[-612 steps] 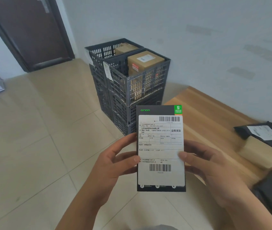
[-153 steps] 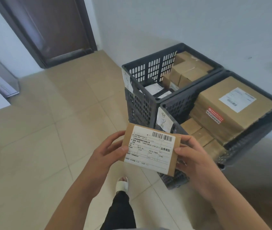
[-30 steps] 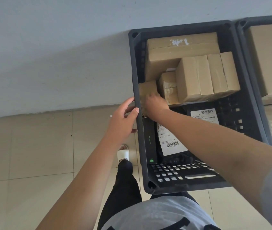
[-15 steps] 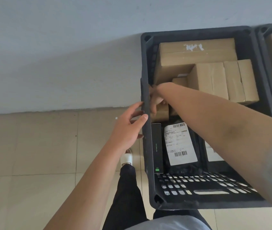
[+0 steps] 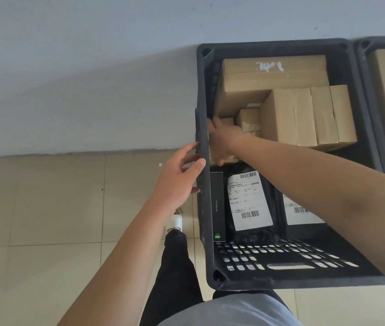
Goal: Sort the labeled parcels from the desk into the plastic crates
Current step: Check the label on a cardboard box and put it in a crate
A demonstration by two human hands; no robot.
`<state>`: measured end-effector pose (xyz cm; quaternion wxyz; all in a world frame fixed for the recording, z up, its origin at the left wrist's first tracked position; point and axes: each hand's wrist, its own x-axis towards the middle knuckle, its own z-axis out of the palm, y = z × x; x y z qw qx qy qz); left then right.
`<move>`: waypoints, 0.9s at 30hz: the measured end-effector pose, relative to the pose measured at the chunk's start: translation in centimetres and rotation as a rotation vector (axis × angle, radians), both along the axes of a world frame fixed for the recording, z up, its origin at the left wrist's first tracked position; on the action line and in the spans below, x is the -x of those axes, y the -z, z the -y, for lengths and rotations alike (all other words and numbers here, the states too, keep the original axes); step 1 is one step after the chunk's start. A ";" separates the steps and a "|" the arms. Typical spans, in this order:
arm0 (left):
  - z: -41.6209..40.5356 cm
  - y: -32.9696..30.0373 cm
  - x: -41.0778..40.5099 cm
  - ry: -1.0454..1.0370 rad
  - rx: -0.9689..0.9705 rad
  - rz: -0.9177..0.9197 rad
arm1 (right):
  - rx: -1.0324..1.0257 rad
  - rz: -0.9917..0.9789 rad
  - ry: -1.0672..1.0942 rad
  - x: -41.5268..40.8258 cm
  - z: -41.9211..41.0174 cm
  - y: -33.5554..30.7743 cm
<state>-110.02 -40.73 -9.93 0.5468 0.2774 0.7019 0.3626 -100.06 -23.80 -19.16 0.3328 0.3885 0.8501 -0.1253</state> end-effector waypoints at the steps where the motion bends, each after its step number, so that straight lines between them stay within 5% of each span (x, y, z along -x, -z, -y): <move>1: 0.0 0.1 0.0 -0.003 0.002 0.007 | 0.004 0.003 0.018 0.0 0.2 0.6; 17: 0.2 0.4 -0.2 0.000 0.023 -0.085 | 0.162 -0.093 0.184 0.0 1.1 1.3; 27: 1.6 -2.7 -3.3 -0.108 0.086 -0.166 | 0.315 -0.816 0.970 -12.0 11.8 -10.7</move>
